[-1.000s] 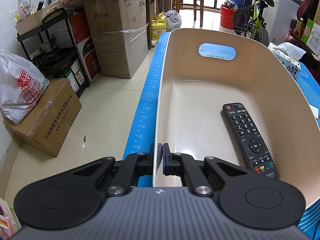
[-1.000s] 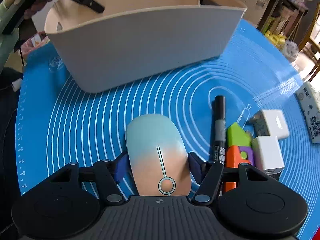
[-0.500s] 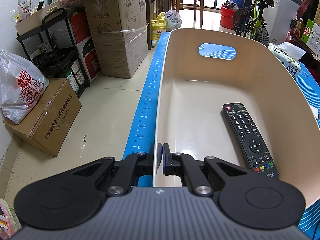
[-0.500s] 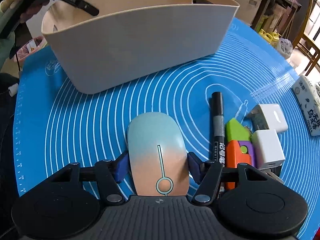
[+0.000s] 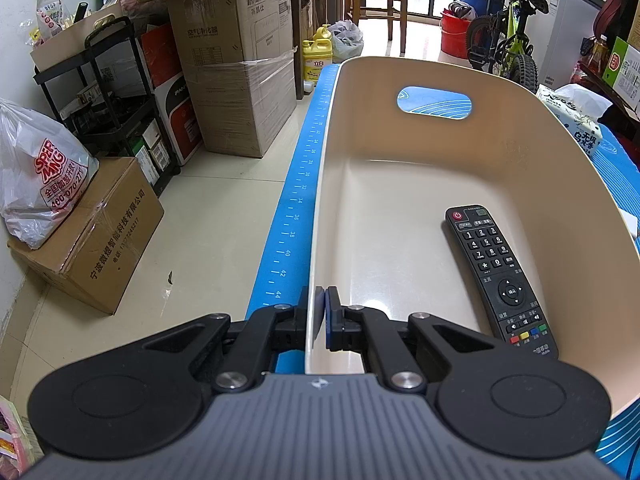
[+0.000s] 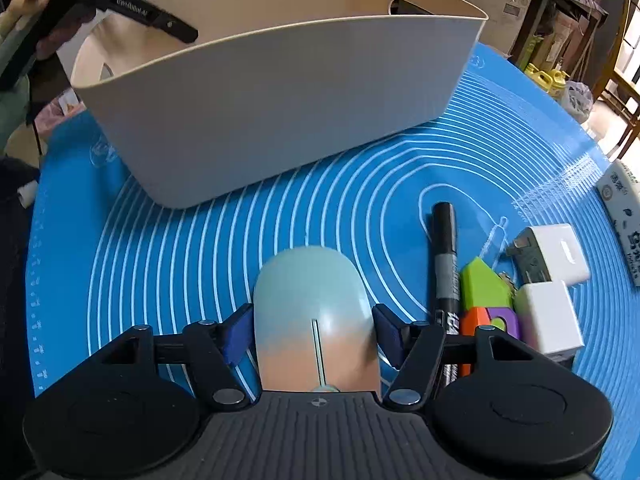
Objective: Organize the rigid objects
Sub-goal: 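Carry the mouse with the right tool into the bin and release it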
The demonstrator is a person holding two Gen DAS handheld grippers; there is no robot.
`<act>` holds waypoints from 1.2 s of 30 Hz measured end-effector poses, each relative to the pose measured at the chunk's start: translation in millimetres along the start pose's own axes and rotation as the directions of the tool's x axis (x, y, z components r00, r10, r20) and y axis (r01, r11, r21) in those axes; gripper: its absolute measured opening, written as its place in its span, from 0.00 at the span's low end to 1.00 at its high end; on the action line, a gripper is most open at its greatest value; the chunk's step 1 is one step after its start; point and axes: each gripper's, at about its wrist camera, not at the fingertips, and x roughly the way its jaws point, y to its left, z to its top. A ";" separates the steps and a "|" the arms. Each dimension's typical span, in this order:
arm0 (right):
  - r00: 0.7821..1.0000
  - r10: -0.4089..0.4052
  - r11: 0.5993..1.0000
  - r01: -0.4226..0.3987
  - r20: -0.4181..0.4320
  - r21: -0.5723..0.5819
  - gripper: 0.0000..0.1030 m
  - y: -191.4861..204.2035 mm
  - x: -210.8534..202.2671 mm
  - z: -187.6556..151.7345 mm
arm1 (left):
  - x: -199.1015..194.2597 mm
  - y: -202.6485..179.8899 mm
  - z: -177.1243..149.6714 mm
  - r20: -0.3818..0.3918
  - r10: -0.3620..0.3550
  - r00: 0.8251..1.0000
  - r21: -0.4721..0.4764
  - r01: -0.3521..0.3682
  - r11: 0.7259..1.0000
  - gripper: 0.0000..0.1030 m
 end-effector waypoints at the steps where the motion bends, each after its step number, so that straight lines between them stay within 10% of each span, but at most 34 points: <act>1: 1.000 0.007 1.000 -0.007 0.005 0.008 0.62 -1.5 -0.3 -0.4 | -0.1 -0.6 0.0 0.000 0.000 1.000 -0.001 0.000 1.000 0.06; 22: 0.957 -0.154 0.988 0.143 0.244 0.063 0.62 9.7 -54.4 -9.3 | -0.3 -1.0 0.0 -0.001 0.003 1.000 0.000 -0.003 1.000 0.06; 36: 0.847 -0.225 0.971 0.235 0.482 0.042 0.62 30.9 -97.0 73.2 | -0.7 -0.9 0.2 0.000 0.003 1.000 0.000 -0.003 1.000 0.06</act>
